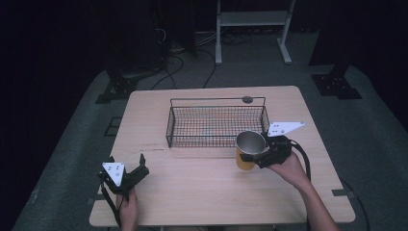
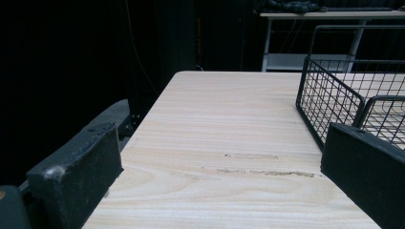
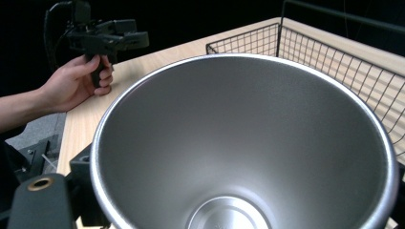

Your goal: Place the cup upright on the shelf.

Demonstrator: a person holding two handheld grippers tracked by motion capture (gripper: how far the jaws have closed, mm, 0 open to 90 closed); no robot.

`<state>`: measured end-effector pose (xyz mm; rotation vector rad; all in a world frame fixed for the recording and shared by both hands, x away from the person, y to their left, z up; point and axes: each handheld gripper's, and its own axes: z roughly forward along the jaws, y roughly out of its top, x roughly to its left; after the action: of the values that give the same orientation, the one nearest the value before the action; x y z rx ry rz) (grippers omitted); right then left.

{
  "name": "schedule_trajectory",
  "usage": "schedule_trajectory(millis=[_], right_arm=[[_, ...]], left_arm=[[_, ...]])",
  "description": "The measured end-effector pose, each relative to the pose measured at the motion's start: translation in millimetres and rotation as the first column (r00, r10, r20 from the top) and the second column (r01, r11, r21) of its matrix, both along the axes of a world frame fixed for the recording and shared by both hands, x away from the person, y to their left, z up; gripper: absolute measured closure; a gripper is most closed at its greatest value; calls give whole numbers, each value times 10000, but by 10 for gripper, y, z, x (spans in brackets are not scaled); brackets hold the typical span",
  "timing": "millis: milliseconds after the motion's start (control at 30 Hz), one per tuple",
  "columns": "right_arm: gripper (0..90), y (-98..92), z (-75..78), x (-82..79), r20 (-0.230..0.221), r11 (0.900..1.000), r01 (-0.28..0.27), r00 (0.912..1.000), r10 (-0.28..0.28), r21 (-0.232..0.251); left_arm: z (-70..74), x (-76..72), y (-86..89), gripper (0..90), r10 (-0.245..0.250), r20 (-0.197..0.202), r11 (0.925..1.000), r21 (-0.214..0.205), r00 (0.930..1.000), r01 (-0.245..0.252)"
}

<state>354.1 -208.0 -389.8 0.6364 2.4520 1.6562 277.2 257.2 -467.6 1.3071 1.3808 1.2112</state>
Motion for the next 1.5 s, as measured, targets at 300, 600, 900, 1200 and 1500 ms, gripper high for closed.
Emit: schedule_trajectory(millis=[300,600,900,1200,1500], right_arm=[[126,46,151,171,-157,9999,-84,9998,86,95],[126,77,304,386,-246,10000,-45,9997,47,82],[126,150,432,611,-231,9999,86,9997,-89,-125],[125,247,522,889,-372,9992,195,9991,-207,-335],[125,367,572,1087,-259,9988,275,9993,-285,-398]], left_arm=[[0,1,2,0,21,-15,10000,1,10000,-21],[-1,3,1,0,11,8,10000,-17,10000,-11],[0,2,2,0,0,-2,10000,-17,10000,0],[0,2,0,0,-8,4,10000,-5,10000,8],[-1,1,1,0,-27,14,10000,-12,10000,27]])
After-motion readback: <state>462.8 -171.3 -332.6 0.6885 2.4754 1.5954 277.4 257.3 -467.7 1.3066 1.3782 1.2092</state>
